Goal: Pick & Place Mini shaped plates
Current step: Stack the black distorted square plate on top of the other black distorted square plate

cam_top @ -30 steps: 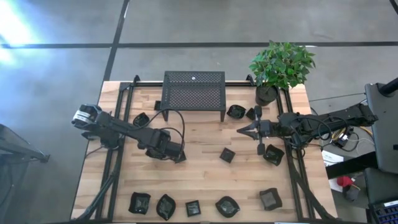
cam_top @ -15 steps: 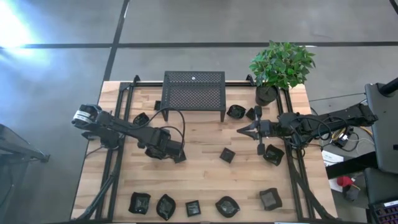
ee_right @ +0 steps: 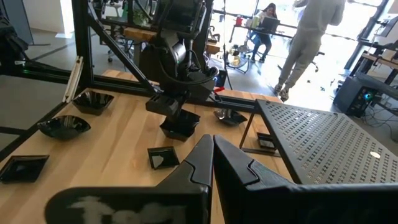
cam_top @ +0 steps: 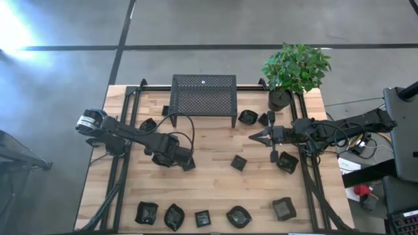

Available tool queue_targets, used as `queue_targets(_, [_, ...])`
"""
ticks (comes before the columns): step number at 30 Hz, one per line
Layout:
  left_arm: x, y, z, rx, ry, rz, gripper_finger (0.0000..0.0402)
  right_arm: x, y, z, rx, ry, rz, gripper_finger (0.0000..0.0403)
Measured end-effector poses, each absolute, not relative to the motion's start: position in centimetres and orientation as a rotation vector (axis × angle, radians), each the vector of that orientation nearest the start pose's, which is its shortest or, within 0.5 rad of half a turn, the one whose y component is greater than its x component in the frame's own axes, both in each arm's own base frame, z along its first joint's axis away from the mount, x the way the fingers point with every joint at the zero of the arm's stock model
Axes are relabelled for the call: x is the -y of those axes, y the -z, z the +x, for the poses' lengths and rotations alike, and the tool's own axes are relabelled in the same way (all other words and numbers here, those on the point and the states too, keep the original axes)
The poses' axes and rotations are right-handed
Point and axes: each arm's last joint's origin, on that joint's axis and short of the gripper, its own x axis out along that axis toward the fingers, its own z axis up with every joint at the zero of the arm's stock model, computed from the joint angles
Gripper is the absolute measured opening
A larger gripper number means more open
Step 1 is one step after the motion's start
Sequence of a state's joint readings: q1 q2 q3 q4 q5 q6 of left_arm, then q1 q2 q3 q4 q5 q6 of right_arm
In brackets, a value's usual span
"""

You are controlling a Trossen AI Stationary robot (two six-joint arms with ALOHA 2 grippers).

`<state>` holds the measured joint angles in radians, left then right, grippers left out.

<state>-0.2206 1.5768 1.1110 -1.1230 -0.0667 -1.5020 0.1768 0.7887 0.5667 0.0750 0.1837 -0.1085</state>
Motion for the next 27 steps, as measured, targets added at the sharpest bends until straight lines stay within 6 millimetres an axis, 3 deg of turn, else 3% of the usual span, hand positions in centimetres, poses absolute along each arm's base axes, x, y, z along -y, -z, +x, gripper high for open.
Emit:
queue_targets(21, [5.42, -21.28, 25.92, -1.340, -1.001, -0.946, 0.0001, -2.67, -28.13, 17.93, -0.145, -0.001, -0.135, 0.0008])
queue_targets(27, [5.42, -21.28, 25.92, -1.342, -0.996, -0.942, 0.0031, -2.67, -28.13, 17.93, -0.145, -0.001, -0.136, 0.0008])
